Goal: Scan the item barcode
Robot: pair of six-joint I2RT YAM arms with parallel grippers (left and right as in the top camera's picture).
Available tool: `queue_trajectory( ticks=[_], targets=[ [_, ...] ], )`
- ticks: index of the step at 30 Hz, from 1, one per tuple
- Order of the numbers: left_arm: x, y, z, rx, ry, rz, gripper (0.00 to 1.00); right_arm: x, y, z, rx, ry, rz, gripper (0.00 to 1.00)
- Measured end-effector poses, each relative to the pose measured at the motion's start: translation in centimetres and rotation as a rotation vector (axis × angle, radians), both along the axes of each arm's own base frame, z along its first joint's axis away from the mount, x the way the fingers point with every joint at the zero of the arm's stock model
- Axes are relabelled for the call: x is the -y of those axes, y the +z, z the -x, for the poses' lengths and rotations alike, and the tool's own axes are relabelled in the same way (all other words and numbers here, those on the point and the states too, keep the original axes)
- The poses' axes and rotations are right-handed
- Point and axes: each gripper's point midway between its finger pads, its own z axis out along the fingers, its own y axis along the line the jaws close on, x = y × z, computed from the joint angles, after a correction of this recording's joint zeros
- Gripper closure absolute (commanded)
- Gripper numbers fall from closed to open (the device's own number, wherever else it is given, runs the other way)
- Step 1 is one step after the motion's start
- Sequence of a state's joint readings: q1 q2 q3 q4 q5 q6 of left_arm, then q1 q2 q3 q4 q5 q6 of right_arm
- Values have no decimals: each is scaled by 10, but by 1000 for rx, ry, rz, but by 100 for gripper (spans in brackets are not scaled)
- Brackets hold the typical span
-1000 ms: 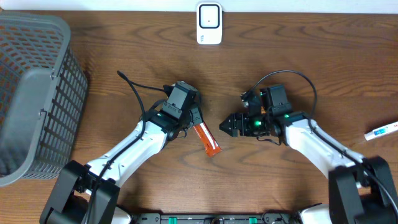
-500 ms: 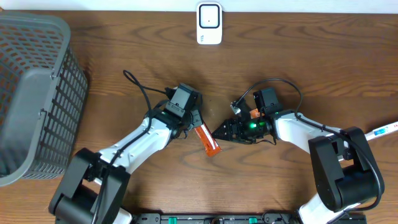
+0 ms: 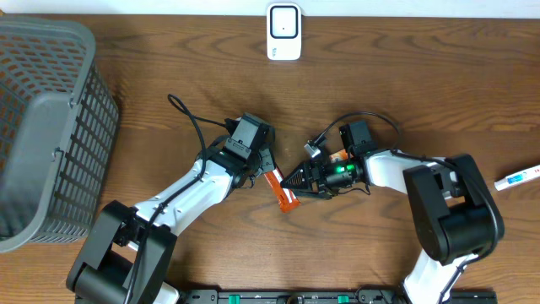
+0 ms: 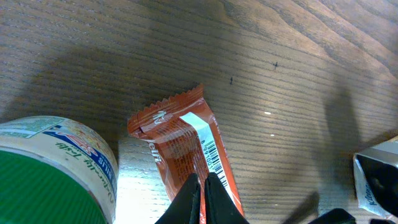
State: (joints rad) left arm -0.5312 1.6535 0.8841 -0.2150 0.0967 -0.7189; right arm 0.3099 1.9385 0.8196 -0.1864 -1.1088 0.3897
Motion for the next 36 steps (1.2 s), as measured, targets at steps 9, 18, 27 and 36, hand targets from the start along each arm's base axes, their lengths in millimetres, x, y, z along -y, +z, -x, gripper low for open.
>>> queue_trajectory(
  ticks=[9, 18, 27, 36],
  targets=[
    [0, -1, 0, 1, -11, -9, 93, -14, 1, 3, 10, 37, -54, 21],
    [0, -5, -2, -3, -28, -34, 93, -23, -4, 10, -8, 49, -15, 34],
    [-15, -18, 10, -60, -47, -115, 93, -22, -7, 9, -19, 36, 16, 32],
    [-17, -18, 9, -62, -54, -113, 93, -23, -6, 9, -23, 35, 17, 30]
  ],
)
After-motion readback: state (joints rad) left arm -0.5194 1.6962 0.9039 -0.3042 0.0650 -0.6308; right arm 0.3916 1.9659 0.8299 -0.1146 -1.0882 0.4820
